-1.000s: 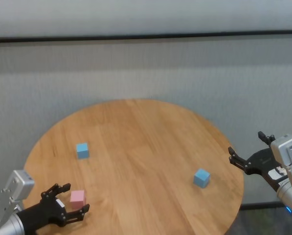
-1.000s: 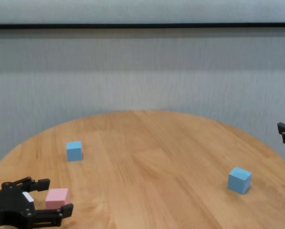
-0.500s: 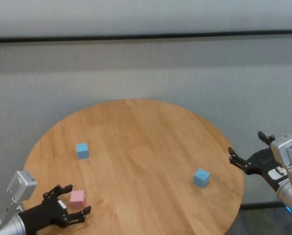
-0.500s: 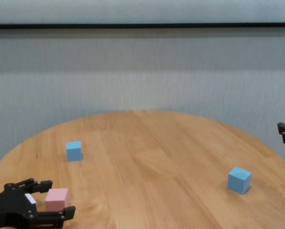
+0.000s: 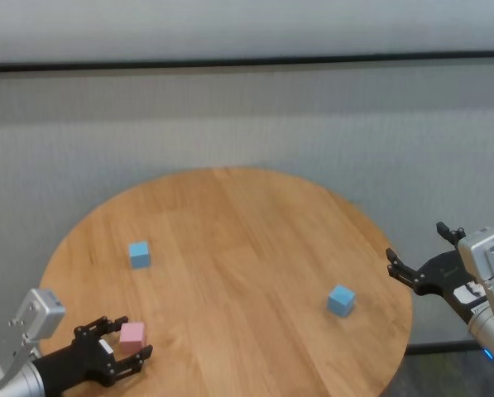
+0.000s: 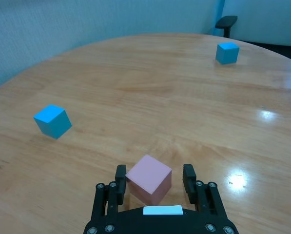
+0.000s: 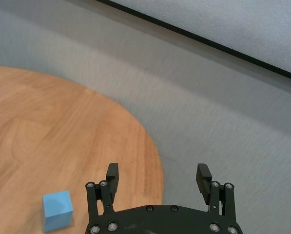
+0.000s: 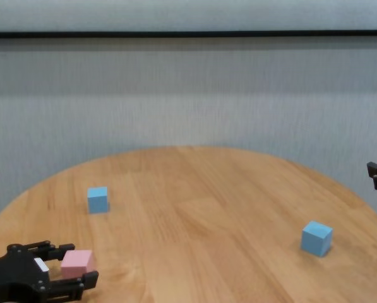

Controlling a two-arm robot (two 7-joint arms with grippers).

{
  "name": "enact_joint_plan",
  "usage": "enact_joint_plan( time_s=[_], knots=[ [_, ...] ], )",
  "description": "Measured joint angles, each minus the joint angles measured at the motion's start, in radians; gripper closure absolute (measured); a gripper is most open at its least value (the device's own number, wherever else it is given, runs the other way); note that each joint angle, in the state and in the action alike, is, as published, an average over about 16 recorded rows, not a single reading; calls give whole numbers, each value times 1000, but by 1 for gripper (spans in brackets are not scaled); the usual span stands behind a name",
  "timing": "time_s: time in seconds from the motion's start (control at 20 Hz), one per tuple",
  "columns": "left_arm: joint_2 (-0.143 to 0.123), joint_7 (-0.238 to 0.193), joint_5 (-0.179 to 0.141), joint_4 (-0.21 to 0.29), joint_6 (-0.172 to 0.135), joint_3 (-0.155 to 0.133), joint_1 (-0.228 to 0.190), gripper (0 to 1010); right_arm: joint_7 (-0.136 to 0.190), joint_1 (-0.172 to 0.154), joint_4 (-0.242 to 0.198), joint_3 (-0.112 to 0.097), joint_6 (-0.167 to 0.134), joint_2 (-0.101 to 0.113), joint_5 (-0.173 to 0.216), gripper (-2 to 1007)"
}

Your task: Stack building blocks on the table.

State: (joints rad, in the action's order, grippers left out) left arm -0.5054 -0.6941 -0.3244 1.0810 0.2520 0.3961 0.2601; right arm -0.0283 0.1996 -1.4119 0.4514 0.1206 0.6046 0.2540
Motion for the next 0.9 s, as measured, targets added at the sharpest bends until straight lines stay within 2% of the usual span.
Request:
enact_joint_plan(
  time_s=[0.45, 0.9],
  knots=[
    [-1, 8, -3, 1, 1, -4, -1, 405, 0, 0, 0, 0, 0, 0, 0, 4],
    [8, 27, 11, 17, -5, -5, 22, 447, 0, 0, 0, 0, 0, 0, 0, 4]
  ],
)
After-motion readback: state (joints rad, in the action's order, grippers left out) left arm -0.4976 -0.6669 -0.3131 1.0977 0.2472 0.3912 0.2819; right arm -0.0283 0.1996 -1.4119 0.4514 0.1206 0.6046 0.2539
